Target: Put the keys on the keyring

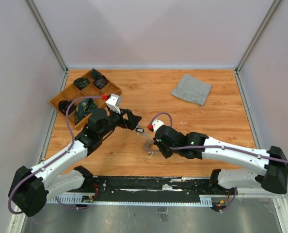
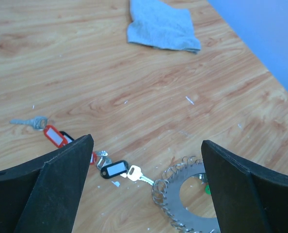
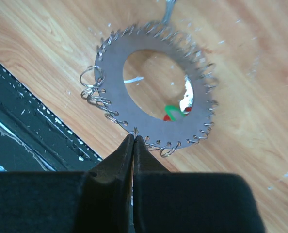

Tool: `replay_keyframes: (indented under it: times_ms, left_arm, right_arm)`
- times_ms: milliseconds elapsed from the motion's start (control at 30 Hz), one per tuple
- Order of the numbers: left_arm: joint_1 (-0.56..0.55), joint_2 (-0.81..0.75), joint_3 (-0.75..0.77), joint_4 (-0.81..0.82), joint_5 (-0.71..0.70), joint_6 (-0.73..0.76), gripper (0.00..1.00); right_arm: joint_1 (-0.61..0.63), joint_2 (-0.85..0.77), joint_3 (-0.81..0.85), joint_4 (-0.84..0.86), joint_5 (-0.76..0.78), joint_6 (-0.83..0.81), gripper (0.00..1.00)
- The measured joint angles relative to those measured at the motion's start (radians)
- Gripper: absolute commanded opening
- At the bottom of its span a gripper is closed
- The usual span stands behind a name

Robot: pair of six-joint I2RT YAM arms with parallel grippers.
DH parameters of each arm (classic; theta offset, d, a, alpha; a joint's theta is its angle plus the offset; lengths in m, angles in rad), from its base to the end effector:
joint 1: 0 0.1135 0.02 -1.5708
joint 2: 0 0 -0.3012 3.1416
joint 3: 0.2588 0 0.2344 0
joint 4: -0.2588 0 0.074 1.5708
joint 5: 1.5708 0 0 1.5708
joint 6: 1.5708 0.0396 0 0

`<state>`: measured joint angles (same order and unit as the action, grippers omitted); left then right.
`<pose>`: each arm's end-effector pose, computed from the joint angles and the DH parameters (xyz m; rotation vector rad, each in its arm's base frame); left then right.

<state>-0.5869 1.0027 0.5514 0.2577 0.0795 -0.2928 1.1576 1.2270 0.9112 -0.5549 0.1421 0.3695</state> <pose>0.1643 -0.1130 0.3007 0.3252 1.7891 -0.7023 0.0957 0.2042 0.2971 -0.8983 2.3293 0.5017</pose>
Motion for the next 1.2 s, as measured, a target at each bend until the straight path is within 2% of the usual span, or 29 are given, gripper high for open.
replay_keyframes:
  times_ms: [200,400,667,933,1200]
  left_arm:
    - [0.0,-0.058,0.092,-0.069,0.072,0.035,0.99]
    - [-0.048,-0.084,0.201,-0.116,0.135,0.103,0.98]
    - [-0.196,-0.104,0.294,-0.17,0.197,0.192,0.84]
    - [-0.207,-0.19,0.294,-0.185,0.336,0.212,0.77]
    - [-0.208,-0.21,0.323,-0.189,0.497,0.233,0.62]
  right_arm:
    - [-0.004,-0.16,0.0,-0.018,0.152,-0.111,0.01]
    - [-0.005,-0.29,0.04,-0.037,0.184,-0.246,0.01]
    - [-0.007,-0.382,0.18,-0.041,0.055,-0.374,0.0]
    - [-0.007,-0.448,0.18,0.058,-0.105,-0.415,0.01]
    - [-0.007,-0.437,0.196,0.181,-0.237,-0.417,0.0]
